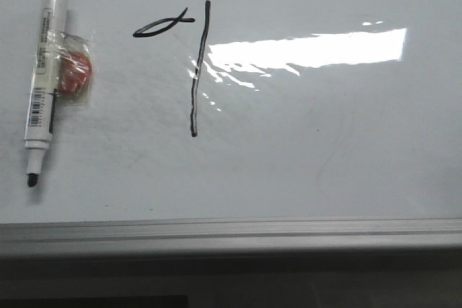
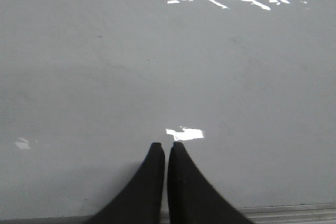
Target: Write number 9 on whiteboard
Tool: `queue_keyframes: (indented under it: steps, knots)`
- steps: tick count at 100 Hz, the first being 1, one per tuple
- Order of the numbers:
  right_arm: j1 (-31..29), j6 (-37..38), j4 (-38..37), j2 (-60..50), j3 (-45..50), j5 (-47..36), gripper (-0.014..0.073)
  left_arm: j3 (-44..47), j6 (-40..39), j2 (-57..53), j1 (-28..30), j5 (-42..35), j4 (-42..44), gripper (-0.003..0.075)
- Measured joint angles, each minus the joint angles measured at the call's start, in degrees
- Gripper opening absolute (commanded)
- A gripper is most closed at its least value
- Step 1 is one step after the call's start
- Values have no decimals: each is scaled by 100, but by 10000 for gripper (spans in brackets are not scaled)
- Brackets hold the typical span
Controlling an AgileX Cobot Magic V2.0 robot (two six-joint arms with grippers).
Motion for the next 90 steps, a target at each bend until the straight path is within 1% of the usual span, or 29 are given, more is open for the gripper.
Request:
queue_keyframes:
  steps: [12,18,25,43,55,66,81,90]
  knots:
    - [-930,-510,618,0,316,-629,-64,0,0,0,0,0,0,-20]
    - [-1437,-792,755,0,316,-1055,-64,0,0,0,0,0,0,-20]
    - [-1989,-1077,916,0,316,-1369,-64,0,0,0,0,0,0,-20]
    - [-3314,-1635,1471,0,316,-1493,-64,0,0,0,0,0,0,-20]
    - [-4057,-1739,1745,-27,316,-1163,-64,0,0,0,0,0,0,-20]
    - [-4511,-1765,1890,-177,316,-539,-64,0,0,0,0,0,0,-20]
    - [-4769,-1777,2042,-202,316,218,-64,0,0,0,0,0,0,-20]
    - [-4779,-1784,2058,-202,316,293,-64,0,0,0,0,0,0,-20]
